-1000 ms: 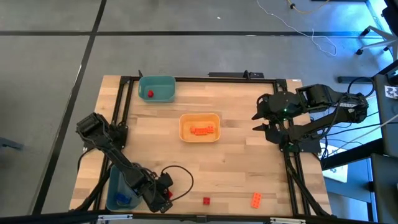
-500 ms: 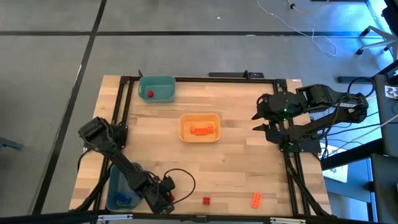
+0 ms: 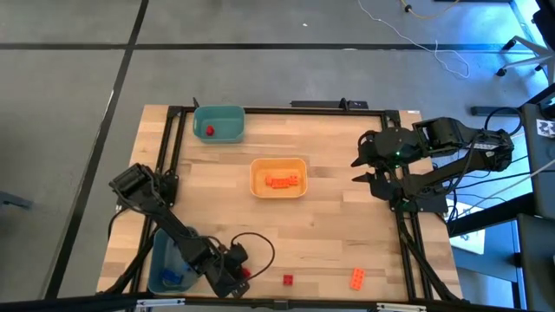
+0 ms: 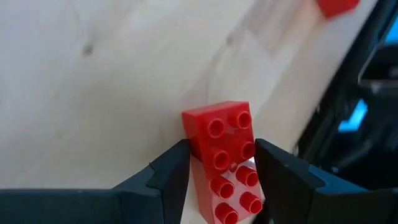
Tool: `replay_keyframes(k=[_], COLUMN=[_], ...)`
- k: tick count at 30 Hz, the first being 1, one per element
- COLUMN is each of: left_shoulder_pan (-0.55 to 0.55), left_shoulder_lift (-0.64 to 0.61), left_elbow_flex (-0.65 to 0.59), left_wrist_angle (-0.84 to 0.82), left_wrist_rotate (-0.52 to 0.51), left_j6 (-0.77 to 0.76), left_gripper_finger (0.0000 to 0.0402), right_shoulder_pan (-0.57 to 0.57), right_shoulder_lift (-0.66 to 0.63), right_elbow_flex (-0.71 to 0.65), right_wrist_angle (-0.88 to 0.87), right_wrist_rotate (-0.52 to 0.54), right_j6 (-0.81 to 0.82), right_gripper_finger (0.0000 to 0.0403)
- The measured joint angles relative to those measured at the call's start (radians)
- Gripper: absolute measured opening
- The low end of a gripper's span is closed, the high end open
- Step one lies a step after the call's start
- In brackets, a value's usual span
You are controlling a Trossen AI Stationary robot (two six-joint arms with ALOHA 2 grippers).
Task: Sort & place blocks by color
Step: Put the left red 8 stud game piece into the green bin
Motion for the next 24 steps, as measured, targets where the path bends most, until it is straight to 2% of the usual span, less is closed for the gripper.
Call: replay_keyframes(k=[11, 24], left_shoulder_pan=[0.006, 0.01], left_shoulder_lift=[0.0, -0.001], left_elbow_flex=[0.0, 0.0], left_wrist_angle=[0.105, 0.123], left_wrist_rotate=[-0.07, -0.065], left_j6=[0.007, 0.0], left_gripper_finger=[0.0171, 0.0171], right_shoulder_pan=[0.0, 0.0], right_shoulder_lift=[0.0, 0.0], right_elbow_flex=[0.0, 0.0], right_wrist_angle=[0.001, 0.002], right_wrist_rotate=[0.0, 0.0], right_j6=[-0.001, 0.0], right_gripper_finger=[0.0209, 0.0209])
